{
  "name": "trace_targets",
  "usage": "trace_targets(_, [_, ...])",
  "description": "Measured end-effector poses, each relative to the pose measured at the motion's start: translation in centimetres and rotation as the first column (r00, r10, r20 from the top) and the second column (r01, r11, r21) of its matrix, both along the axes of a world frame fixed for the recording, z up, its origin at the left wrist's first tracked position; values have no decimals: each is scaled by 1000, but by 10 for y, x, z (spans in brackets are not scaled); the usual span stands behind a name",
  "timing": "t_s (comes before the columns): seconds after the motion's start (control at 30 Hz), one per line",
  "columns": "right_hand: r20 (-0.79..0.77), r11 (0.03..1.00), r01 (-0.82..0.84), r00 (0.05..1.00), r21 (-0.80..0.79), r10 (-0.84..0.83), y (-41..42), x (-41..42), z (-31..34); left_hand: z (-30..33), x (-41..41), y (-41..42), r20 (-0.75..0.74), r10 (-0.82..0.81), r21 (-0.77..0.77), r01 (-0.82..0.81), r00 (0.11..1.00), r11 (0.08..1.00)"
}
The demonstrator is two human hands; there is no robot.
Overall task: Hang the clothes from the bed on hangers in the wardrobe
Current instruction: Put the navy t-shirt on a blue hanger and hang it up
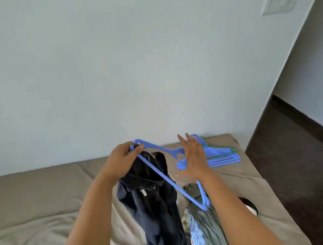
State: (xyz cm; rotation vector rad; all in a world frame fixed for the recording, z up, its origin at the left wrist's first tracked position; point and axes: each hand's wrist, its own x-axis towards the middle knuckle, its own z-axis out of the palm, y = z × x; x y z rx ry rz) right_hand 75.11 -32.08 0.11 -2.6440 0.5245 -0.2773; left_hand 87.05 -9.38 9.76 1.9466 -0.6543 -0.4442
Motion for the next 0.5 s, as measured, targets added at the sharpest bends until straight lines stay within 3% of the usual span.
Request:
trace_targets(0.07, [39, 981, -60, 997, -187, 69, 10, 5, 22, 33, -7, 11, 74, -27, 24, 25, 997, 999])
trace_targets(0.13, [66, 961, -85, 992, -263, 106, 23, 6, 43, 58, -16, 26, 123, -10, 39, 5, 992, 999])
trace_targets(0.3, [-58, 970, -223, 974, -93, 219, 49, 5, 101, 90, -20, 65, 103, 32, 66, -39, 994, 997])
trace_targets(0.43, [197, 991, -133, 971, -24, 136, 51, 3, 118, 88, -14, 96, -147, 57, 50, -50, 987, 997])
trace_targets(0.5, [314, 1000, -4, 950, 21, -2, 50, -1, 131, 82, -11, 109, -116, 86, 180, -64, 990, 982])
